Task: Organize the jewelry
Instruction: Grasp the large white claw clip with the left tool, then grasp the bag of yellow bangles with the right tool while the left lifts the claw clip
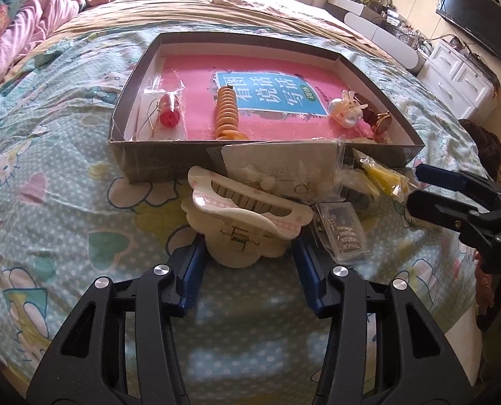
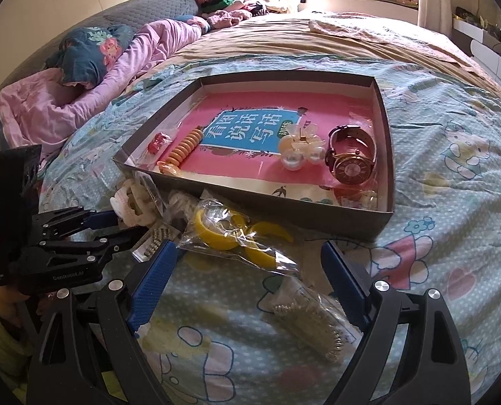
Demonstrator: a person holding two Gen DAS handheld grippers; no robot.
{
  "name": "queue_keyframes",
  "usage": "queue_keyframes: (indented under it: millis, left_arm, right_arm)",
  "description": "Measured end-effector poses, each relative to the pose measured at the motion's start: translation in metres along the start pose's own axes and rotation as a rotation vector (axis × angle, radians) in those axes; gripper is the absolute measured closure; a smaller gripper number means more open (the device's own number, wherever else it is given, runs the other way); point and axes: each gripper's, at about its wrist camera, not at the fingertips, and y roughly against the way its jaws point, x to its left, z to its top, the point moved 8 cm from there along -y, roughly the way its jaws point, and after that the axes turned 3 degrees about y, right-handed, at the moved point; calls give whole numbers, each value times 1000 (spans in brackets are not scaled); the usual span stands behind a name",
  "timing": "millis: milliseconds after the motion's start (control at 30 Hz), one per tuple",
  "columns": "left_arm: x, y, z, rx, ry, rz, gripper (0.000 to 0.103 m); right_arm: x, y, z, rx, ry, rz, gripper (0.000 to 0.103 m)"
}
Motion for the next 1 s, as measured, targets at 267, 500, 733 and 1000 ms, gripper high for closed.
queue_keyframes:
  millis: [267, 500, 733, 1000]
  left_arm:
    - [5, 13, 2, -35, 31, -22, 68]
    - [11, 23, 4, -56, 59, -32, 68]
    - [17, 38, 8, -92, 72, -24, 68]
    - [28, 60, 14, -144, 84, -5, 68]
  right_arm:
    - [-7, -28, 7, 72, -93, 53, 16]
    - [-9, -35, 5, 72, -129, 100, 21]
    - [3, -12, 6, 7, -69, 96, 24]
    - [28, 10, 7, -34, 30, 97, 24]
